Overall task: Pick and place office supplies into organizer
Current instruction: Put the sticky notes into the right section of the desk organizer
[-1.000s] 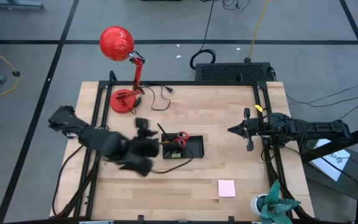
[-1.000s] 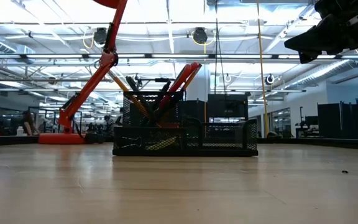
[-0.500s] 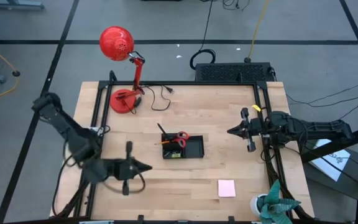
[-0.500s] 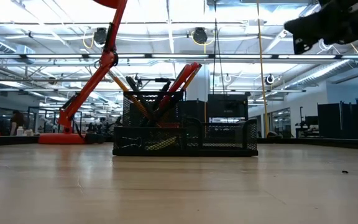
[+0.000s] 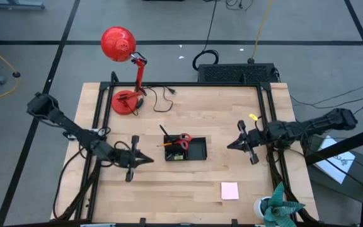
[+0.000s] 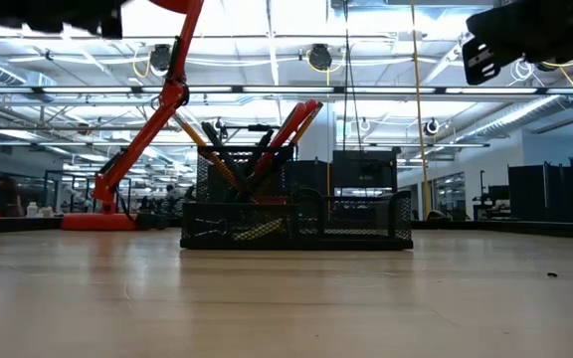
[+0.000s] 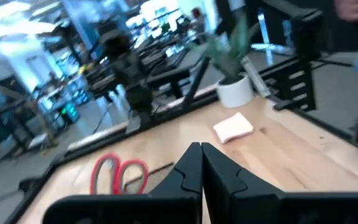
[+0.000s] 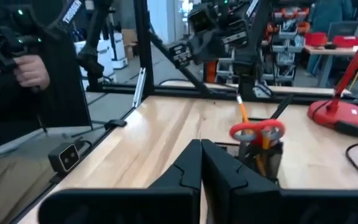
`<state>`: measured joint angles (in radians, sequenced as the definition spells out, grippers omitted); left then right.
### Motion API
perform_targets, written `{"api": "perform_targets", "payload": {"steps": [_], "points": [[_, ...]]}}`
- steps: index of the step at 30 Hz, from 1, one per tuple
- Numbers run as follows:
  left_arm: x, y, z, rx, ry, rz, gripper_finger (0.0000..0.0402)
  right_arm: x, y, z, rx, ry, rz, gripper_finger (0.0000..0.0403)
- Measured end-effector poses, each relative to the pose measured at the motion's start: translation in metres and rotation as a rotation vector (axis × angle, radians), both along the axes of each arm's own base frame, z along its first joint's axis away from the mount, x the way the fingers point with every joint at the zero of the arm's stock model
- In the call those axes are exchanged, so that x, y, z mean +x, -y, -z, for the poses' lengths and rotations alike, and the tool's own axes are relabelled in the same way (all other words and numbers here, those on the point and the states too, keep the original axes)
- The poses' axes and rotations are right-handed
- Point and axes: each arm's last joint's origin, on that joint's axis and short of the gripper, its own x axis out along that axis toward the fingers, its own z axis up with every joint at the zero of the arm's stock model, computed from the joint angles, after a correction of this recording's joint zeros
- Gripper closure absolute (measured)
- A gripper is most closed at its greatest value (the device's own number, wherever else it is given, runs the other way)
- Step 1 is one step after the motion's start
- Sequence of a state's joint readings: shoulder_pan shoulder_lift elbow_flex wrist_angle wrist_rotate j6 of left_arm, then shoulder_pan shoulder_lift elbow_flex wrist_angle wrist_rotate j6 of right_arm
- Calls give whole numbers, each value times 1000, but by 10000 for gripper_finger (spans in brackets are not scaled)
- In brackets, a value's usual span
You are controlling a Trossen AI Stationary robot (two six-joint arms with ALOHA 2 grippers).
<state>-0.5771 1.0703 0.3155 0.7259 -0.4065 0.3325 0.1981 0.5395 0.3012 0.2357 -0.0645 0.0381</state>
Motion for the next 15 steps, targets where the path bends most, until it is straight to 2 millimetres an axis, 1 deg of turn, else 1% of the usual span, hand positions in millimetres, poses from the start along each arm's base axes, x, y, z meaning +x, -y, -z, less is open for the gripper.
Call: {"api": "perform_targets", "payload": {"steps": [4,8,12,15], "points": [[2,-4,-1,-78,-3,-52,397,4,-21,4,-11,-8,20,403],[2,-4,-1,-131,-8,-54,397,11,-52,4,-74,-10,46,403],[2,-5,-1,-165,-12,-60,396,27,-84,-10,-176,-57,150,403],[2,-5,-2,-170,-5,-68,396,45,-102,-21,-239,-148,208,403]]}}
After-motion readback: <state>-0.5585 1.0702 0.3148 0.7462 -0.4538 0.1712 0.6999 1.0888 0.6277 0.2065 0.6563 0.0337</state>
